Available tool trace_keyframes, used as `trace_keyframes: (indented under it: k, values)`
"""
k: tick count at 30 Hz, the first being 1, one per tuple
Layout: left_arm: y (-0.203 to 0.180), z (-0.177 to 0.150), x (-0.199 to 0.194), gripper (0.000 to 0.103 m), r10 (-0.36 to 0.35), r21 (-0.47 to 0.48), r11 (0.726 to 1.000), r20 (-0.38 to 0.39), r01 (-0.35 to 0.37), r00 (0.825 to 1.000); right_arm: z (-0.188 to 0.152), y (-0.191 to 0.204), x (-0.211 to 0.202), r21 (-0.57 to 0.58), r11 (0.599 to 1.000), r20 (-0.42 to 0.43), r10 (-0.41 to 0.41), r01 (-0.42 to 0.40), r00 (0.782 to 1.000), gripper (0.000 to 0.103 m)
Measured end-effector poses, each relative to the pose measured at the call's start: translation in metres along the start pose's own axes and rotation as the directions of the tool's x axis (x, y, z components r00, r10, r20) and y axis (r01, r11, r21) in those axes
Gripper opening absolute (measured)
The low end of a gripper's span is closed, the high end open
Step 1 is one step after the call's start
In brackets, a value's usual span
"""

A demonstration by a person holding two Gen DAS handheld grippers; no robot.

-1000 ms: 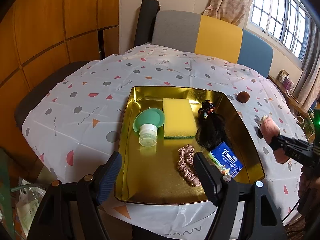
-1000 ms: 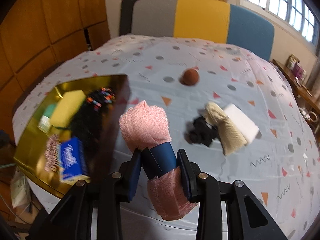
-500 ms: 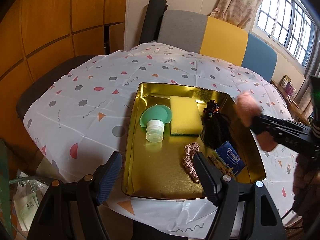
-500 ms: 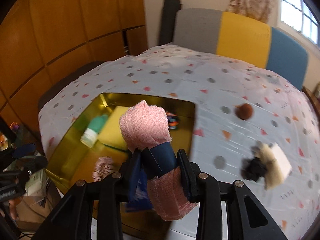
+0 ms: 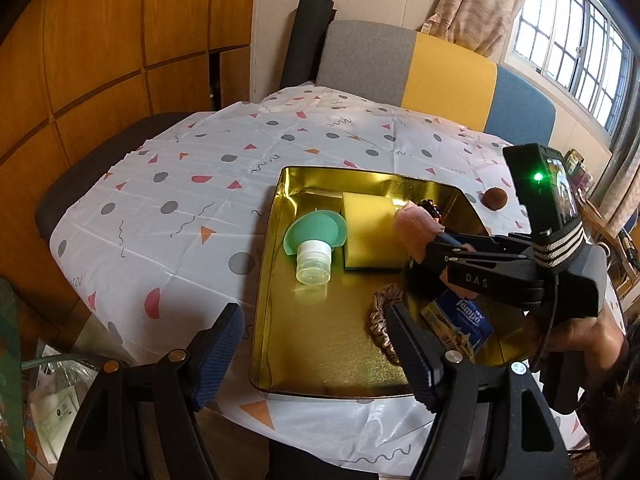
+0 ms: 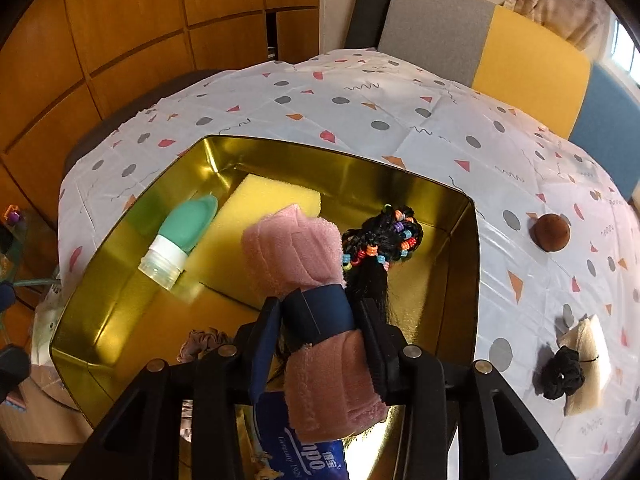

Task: Organize soft objects
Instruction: 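Carry the pink towel roll with the right tool into the tray and release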

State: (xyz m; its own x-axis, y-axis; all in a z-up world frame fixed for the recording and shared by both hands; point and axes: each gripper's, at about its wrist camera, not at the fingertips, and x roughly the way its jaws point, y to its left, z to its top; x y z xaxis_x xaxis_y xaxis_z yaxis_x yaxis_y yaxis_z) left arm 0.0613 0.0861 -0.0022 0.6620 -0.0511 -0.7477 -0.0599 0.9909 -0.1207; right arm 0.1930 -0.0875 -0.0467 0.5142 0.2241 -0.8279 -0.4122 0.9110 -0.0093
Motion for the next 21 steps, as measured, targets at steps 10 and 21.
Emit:
trace_keyframes:
  k: [10,21]
  values:
    - [-0.01,0.0,-0.004,0.075,-0.008,0.022,1.0,0.002,0.008,1.0,-0.002,-0.004,-0.027,0.024,0.999,0.071,0.036,-0.037,0.997,0.065]
    - [-0.024,0.005,-0.013,0.075,-0.009,0.064,0.998,0.021,0.008,1.0,-0.02,-0.034,-0.078,0.07,0.997,0.181,0.015,-0.028,0.983,0.069]
